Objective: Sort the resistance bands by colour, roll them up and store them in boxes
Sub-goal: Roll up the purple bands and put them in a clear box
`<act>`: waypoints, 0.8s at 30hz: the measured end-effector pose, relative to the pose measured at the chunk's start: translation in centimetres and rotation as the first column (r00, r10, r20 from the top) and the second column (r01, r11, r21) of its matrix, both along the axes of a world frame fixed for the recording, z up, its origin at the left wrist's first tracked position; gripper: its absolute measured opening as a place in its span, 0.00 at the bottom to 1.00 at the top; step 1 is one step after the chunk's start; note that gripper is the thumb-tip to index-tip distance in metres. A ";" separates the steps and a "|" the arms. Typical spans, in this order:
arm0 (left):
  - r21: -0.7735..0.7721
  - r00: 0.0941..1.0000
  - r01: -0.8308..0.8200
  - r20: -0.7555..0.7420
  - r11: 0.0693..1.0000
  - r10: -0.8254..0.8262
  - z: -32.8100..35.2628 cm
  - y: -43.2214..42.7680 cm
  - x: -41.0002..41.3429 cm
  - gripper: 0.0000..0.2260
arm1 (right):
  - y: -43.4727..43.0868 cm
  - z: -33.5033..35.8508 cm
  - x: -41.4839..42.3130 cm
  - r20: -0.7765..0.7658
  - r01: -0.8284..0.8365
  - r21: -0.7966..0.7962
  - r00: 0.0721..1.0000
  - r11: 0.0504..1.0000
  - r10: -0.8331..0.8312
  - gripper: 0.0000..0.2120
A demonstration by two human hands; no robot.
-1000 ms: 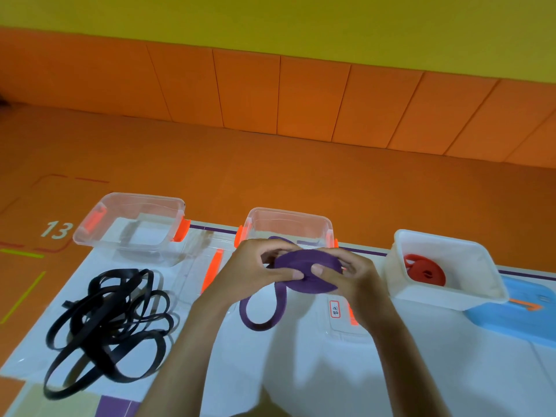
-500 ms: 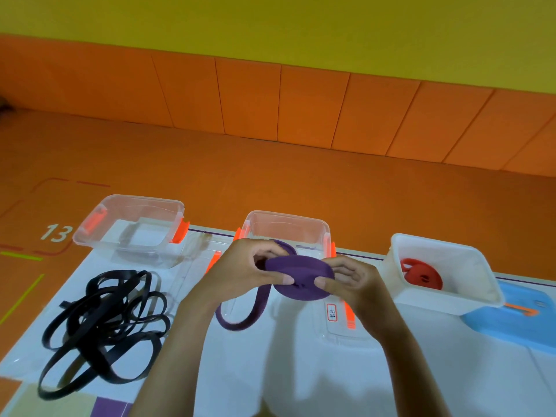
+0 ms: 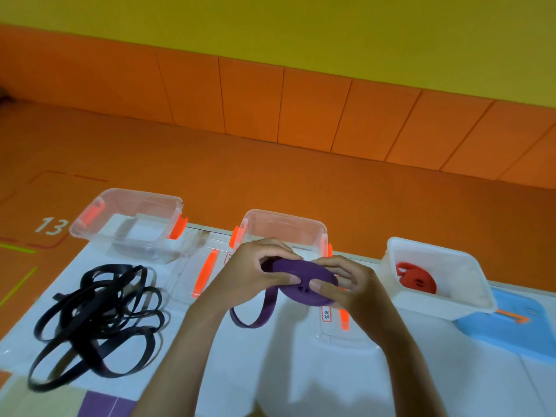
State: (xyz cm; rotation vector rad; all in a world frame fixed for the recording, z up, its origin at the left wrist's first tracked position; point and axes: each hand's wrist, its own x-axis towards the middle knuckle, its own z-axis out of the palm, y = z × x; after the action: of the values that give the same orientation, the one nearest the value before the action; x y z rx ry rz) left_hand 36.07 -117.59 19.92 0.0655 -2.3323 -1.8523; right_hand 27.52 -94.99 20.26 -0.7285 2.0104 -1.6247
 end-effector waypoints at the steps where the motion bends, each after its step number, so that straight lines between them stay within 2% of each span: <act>1: -0.006 1.000 0.005 0.000 1.000 -0.005 -0.2 0.2 -0.1 0.13 | -0.1 0.0 0.1 -0.014 0.007 -0.018 1.000 1.000 -0.007 0.15; 4: 0.026 1.000 -0.003 0.009 1.000 0.003 -0.8 0.2 -0.2 0.14 | -0.3 -0.3 0.5 -0.031 0.061 -0.062 0.998 0.996 -0.063 0.13; 7: -0.020 0.999 -0.049 -0.006 0.999 0.049 -1.2 0.1 0.1 0.18 | -0.9 -1.1 1.0 -0.044 0.121 -0.080 0.991 0.989 -0.125 0.14; 11: -0.162 0.970 -0.237 -0.088 0.958 0.225 -2.5 -0.7 1.4 0.25 | -1.3 -1.9 1.1 -0.037 0.213 -0.132 0.975 0.968 -0.220 0.14; 13: -0.182 0.946 -0.322 -0.030 0.929 0.322 -3.7 -1.5 2.4 0.25 | -1.2 -2.3 1.0 -0.015 0.251 -0.156 0.967 0.956 -0.256 0.15; 16: -0.061 0.906 -0.386 0.165 0.921 0.390 -5.4 -1.8 3.5 0.27 | -1.0 -2.7 0.7 -0.003 0.284 -0.191 0.957 0.940 -0.290 0.15; 17: -0.033 0.877 -0.440 0.197 0.897 0.437 -6.0 -1.6 3.5 0.25 | -1.0 -2.8 0.7 -0.014 0.287 -0.194 0.955 0.938 -0.296 0.15; 20: 0.168 0.760 -0.646 0.236 0.745 0.606 -7.5 -1.3 3.3 0.08 | -0.9 -3.1 0.4 -0.082 0.296 -0.165 0.947 0.941 -0.312 0.16; 21: 0.244 0.730 -0.683 0.247 0.688 0.637 -7.7 -1.3 3.2 0.06 | -0.8 -3.3 0.3 -0.105 0.298 -0.159 0.943 0.941 -0.316 0.17; 24: 0.462 0.711 -0.688 0.270 0.560 0.650 -7.7 -1.6 3.4 0.08 | -0.6 -3.8 -0.1 -0.145 0.325 -0.148 0.927 0.934 -0.346 0.13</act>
State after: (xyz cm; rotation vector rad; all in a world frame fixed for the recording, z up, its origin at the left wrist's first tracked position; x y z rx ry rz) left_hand 39.47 -119.21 12.19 0.9647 -1.3773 -1.9663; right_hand 27.39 -95.57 16.51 -0.6038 2.2727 -1.9513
